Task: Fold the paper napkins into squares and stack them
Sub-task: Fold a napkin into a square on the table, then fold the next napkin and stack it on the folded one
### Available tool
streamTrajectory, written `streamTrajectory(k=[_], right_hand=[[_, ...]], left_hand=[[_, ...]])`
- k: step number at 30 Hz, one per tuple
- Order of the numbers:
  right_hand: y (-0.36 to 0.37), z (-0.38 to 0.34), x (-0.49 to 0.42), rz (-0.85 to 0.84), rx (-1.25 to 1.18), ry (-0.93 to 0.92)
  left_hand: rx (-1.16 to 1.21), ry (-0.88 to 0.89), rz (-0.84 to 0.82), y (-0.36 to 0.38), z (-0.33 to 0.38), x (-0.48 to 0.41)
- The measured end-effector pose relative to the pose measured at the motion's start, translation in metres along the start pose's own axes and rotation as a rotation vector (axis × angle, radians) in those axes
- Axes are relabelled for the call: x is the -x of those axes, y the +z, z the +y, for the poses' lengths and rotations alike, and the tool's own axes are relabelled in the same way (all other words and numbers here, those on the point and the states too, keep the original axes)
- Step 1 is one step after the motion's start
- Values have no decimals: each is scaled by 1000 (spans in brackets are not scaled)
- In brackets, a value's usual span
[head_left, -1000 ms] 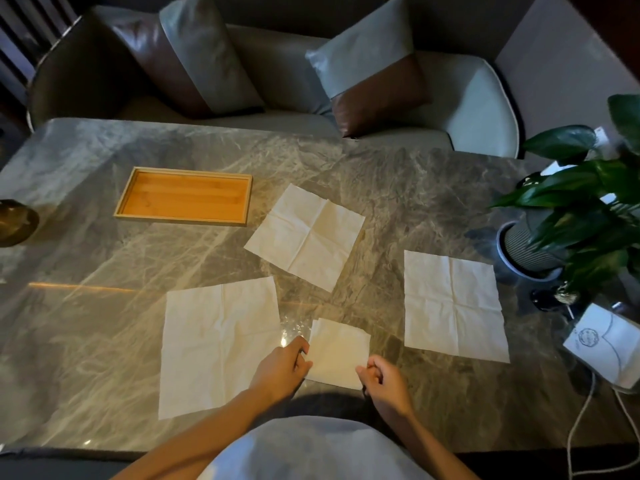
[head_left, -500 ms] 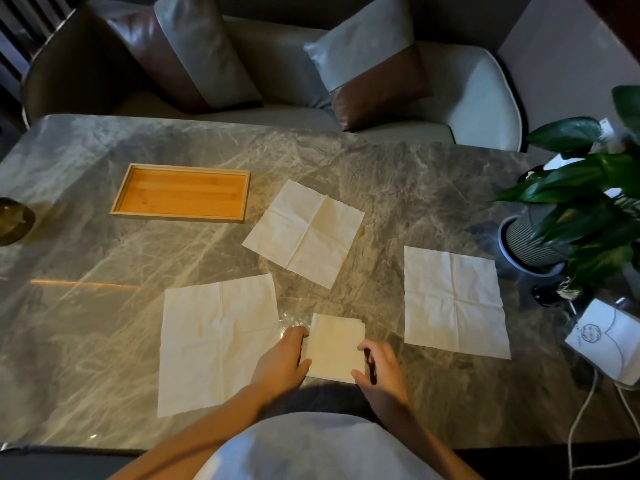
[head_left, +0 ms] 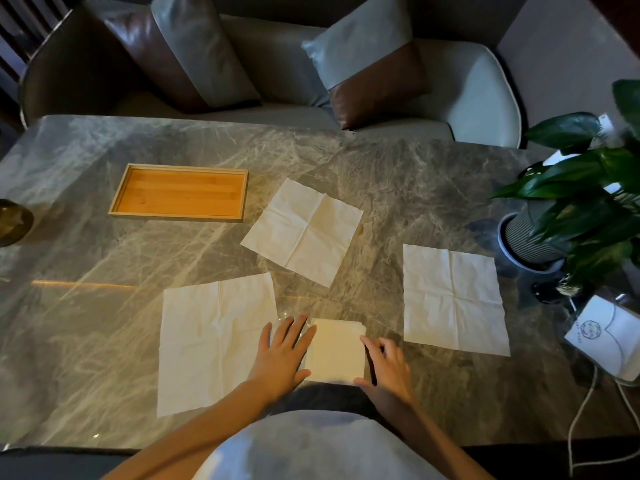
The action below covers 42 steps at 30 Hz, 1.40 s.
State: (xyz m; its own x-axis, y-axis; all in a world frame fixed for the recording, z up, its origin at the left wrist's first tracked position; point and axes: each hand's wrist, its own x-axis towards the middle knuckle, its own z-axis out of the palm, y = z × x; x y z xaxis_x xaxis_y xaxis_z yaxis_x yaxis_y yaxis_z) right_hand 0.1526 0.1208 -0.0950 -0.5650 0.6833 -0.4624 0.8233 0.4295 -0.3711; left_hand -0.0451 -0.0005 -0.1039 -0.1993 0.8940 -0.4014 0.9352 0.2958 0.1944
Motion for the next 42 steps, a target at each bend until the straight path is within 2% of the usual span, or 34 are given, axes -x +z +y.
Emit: streamTrajectory(k=[3,15,23,27,32,42], right_hand=[[1,0,1,-6,-1,11],[5,-1,6,37,26,1],[0,-9,13,58,36,-2],[-3,-16,16,119,50,-99],[1,-39,15,115,59,-258],[26,-89,3,-63,194,-481]], left_hand=[[-20,40,-17,1,0,-1],[10,-43,9,-5,-1,2],[96,-28,109,-4,-17,21],[91,-87,128,0,-33,43],[142,-178,197,6,-53,75],[337,-394,238,19,-91,133]])
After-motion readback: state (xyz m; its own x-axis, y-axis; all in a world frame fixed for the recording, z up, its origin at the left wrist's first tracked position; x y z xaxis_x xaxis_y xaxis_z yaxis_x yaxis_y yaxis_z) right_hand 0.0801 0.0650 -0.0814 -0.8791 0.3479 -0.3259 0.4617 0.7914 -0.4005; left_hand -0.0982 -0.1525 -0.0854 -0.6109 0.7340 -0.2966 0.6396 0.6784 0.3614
